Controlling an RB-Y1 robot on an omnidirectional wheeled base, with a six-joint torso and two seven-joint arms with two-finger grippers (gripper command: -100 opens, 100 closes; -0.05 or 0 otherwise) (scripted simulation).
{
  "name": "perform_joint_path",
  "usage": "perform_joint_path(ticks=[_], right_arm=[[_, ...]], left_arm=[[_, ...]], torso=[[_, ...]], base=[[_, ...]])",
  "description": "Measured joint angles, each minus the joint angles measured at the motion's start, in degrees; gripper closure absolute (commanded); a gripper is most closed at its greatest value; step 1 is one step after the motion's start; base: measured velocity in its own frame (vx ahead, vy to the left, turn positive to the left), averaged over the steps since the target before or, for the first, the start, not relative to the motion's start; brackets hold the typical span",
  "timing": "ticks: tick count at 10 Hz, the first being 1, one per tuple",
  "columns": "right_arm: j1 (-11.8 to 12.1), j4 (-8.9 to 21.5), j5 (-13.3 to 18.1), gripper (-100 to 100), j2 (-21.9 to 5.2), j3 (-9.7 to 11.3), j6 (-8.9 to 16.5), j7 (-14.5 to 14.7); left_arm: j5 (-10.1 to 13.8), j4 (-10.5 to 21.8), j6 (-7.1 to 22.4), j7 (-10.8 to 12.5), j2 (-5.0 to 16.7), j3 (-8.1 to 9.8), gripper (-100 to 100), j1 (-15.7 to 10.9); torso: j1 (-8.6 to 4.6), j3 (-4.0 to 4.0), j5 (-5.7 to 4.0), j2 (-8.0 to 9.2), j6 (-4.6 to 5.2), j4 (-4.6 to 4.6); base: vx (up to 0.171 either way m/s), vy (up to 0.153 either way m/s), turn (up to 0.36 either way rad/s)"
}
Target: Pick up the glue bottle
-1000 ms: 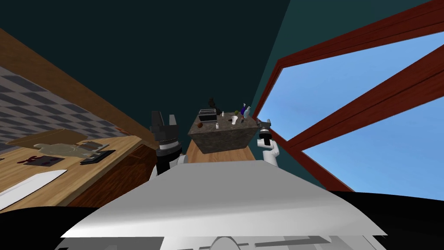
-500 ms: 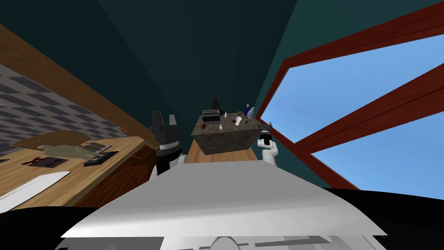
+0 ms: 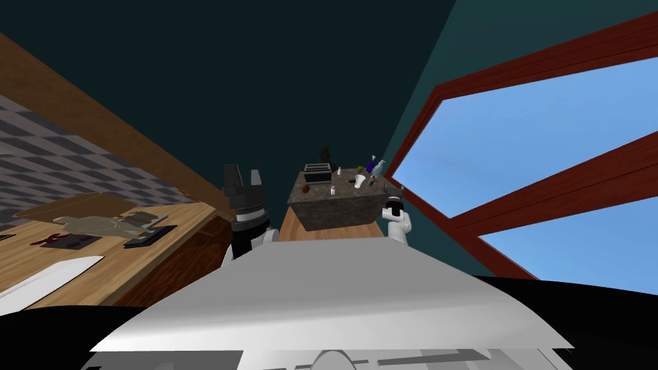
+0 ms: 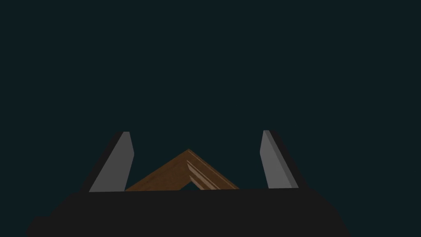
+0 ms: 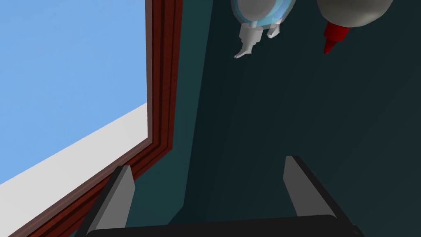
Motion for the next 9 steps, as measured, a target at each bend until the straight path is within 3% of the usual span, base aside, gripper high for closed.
perform_joint_path(ticks=[3, 6, 9], right_arm=[[-1.87, 4.38, 1.07, -100, 0.38, -3.68, -0.4, 2.85], [-5.09, 10.83, 2.56, -100, 0.58, -9.38, -0.7, 7.0], [-6.68, 13.78, 3.57, -100, 0.81, -12.97, -0.3, 9.15]], left_arm=[[0.0, 0.0, 0.0, 0.0, 0.0, 0.0, 0, 0.0], [0.0, 0.0, 0.0, 0.0, 0.0, 0.0, 0, 0.01], [0.0, 0.0, 0.0, 0.0, 0.01, 0.0, 0, 0.01]], torso=[[0.02, 0.0, 0.0, -0.01, -0.01, 0.01], [0.17, -0.27, 0.03, -0.48, -0.04, -0.09], [-0.14, -0.25, -0.02, -0.43, -0.01, -0.09]], base=[[0.096, 0.061, 0.043], [0.205, 0.087, 0.085], [0.191, 0.007, 0.071]])
